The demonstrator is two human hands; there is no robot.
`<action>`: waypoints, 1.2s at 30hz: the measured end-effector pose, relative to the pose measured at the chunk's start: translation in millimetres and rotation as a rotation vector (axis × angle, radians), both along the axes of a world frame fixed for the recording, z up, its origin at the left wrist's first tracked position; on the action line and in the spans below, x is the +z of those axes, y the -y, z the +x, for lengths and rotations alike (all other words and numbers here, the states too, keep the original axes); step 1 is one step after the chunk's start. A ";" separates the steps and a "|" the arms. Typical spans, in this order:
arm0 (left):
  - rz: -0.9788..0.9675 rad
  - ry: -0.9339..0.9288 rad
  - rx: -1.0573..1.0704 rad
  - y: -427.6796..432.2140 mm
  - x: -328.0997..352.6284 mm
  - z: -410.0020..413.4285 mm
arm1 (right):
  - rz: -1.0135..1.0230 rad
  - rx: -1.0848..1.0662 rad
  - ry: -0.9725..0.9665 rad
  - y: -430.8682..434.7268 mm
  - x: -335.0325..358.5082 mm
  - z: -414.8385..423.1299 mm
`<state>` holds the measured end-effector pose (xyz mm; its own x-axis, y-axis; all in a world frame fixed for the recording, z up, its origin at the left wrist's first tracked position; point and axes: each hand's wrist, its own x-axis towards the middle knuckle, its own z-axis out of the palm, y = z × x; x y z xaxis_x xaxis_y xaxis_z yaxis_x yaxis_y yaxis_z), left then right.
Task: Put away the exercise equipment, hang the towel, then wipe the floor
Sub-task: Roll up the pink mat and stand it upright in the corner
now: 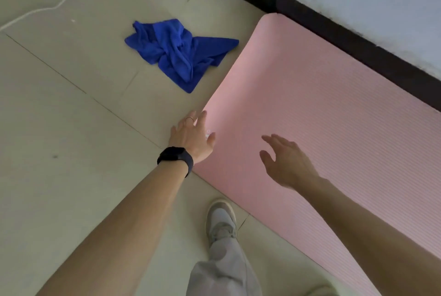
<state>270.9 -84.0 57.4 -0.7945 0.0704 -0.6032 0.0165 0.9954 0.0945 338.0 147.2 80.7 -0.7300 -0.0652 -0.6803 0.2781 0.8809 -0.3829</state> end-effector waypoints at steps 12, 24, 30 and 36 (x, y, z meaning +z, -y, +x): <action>0.393 0.051 0.441 -11.2 -93.9 -82.5 | 0.159 0.254 -0.455 37.3 -114.4 -129.3; 0.389 0.070 0.388 -39.5 -117.3 -41.3 | 0.405 0.825 -0.460 -9.4 -102.9 -181.0; 0.060 -0.384 0.198 -74.1 -125.1 -4.4 | 0.507 1.056 -0.436 -18.0 -98.4 -188.4; 0.023 -0.408 0.137 -72.6 -127.2 -11.4 | 0.595 1.009 -0.697 -0.4 -116.1 -185.9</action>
